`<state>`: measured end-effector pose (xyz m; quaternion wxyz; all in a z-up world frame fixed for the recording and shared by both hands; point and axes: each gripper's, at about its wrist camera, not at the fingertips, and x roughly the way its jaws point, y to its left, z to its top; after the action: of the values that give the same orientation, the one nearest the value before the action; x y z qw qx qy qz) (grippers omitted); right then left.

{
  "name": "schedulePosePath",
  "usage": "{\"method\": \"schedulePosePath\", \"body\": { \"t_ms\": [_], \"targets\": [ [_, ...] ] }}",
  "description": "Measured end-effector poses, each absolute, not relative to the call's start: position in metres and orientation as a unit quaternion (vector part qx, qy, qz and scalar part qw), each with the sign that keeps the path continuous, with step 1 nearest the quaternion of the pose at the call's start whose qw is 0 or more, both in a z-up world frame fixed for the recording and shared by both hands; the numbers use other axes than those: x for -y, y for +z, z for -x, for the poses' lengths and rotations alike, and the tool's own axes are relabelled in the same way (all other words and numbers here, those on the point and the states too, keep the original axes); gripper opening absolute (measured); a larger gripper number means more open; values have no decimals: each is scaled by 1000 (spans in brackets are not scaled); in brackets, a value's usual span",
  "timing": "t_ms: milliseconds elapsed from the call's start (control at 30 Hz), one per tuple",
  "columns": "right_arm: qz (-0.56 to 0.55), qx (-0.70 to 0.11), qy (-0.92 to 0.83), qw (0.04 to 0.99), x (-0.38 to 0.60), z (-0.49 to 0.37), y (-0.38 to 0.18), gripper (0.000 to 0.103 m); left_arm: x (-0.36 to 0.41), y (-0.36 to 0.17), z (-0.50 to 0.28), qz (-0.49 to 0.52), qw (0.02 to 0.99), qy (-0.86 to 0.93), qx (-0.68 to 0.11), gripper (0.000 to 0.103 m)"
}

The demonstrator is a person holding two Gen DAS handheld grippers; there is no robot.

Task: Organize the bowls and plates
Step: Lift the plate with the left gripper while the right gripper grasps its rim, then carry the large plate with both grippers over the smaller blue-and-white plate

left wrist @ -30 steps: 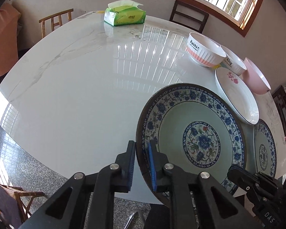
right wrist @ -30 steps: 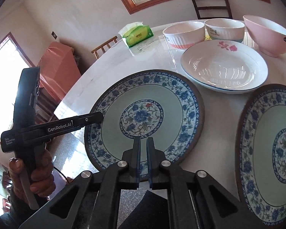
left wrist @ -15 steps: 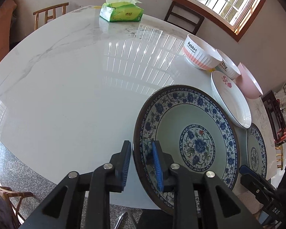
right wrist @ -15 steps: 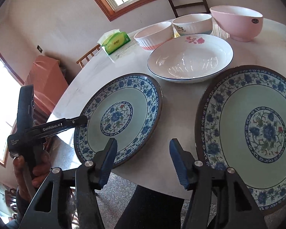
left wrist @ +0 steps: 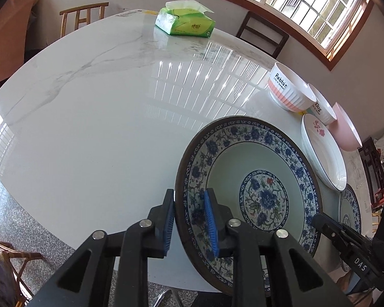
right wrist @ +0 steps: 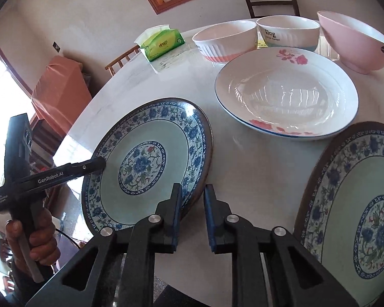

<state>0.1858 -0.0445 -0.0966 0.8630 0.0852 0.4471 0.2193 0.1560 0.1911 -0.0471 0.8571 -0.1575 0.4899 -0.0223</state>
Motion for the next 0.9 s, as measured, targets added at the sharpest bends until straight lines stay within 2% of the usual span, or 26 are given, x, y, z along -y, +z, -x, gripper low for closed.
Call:
{"method": "schedulePosePath", "body": {
  "t_ms": [300, 333, 400, 533, 600, 733, 833, 900],
  "targets": [
    [-61, -442, 242, 862, 8, -195, -98, 20, -228, -49, -153, 187, 860, 8, -474, 24],
    [-65, -442, 247, 860, 10, -194, -98, 20, -229, -49, -151, 184, 865, 17, -467, 27],
    [-76, -435, 259, 859, 18, -189, -92, 28, -233, -46, -143, 163, 873, 74, -455, 53],
    [-80, -364, 253, 893, 64, -144, -57, 44, -226, -25, -109, 122, 894, 147, -406, 59],
    [-83, -322, 234, 914, 100, -117, -38, 59, -211, -15, -94, 103, 897, 149, -404, 65],
    [-77, -273, 164, 945, 178, -76, -18, 60, -156, 4, -72, 138, 903, 8, -406, 68],
    [-69, -281, 110, 951, 230, -65, -18, 61, -88, 10, -75, 137, 873, -168, -436, 71],
    [-73, -308, 102, 943, 254, -67, -23, 62, -41, 10, -80, 112, 855, -216, -459, 71]
  ]
}}
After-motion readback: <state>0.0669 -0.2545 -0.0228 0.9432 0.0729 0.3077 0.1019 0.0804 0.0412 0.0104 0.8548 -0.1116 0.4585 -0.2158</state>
